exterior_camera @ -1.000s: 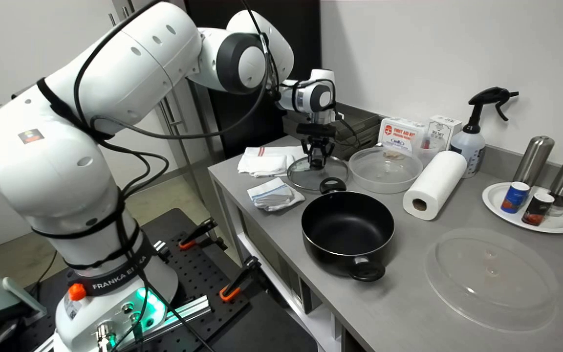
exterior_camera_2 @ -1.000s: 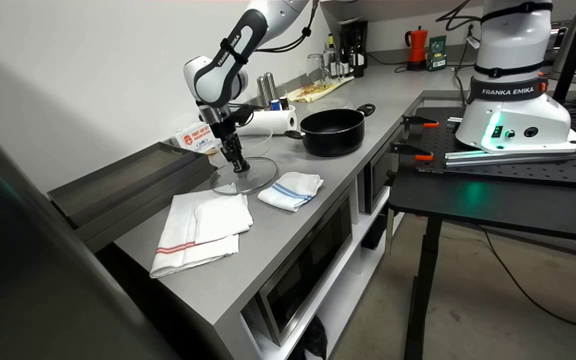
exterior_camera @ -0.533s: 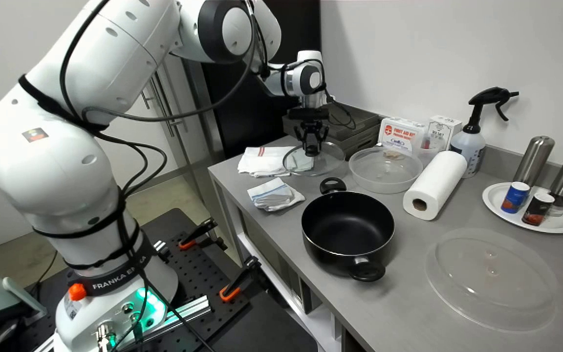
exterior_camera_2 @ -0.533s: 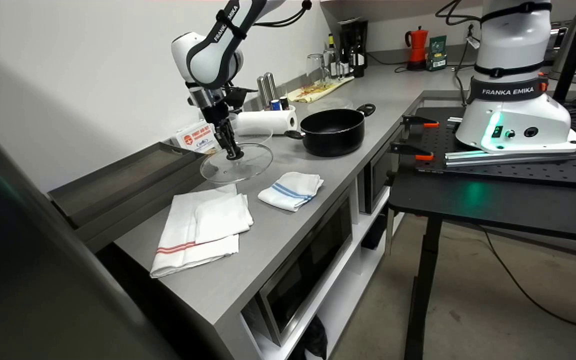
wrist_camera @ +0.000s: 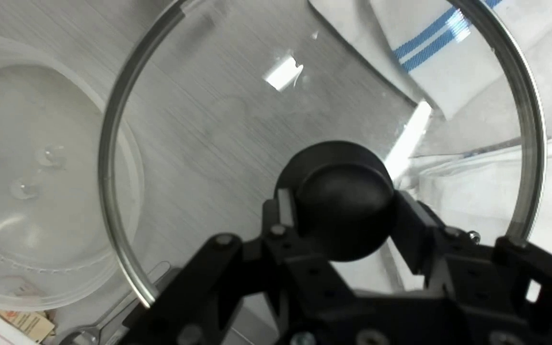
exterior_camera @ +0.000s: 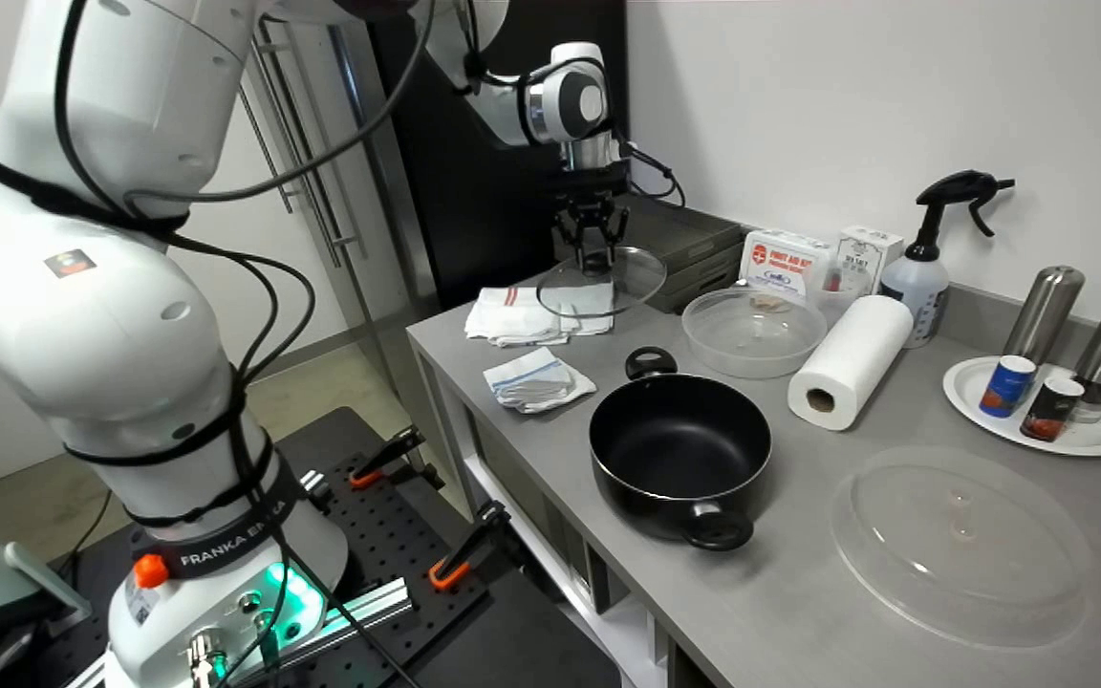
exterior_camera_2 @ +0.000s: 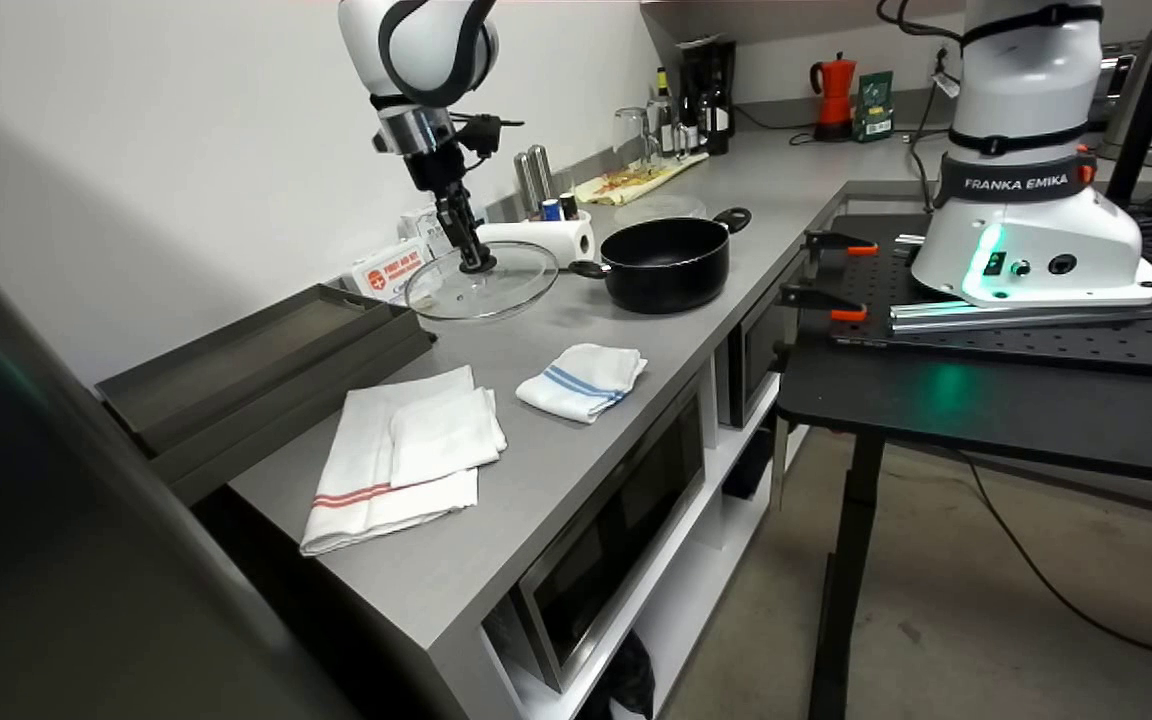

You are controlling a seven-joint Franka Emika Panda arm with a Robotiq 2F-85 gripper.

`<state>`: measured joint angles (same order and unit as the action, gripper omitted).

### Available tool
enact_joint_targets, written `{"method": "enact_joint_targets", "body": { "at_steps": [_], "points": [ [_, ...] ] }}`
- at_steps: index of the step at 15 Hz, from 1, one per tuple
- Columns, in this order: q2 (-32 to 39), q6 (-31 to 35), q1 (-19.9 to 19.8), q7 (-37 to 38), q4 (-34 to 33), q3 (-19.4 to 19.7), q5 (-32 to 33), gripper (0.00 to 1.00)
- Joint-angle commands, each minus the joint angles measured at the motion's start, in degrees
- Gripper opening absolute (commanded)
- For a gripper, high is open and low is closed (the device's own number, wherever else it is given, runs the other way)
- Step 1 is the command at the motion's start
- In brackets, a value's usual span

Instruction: Put the glass lid on the black pot

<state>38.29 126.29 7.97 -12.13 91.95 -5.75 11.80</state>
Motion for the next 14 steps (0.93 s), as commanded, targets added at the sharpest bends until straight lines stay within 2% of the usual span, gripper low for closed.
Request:
{"method": "enact_joint_targets", "body": {
  "at_steps": [1, 8, 14],
  "points": [
    [-11.3, 2.6, -1.4, -0.5, 11.5, 0.2, 0.1, 0.26],
    [-23.0, 4.5, -6.3, -2.0, 22.1, 1.1, -2.3, 0.26],
    [-27.8, 7.4, -10.7, -5.0, 28.8, 3.0, -6.8, 0.26]
  ]
}}
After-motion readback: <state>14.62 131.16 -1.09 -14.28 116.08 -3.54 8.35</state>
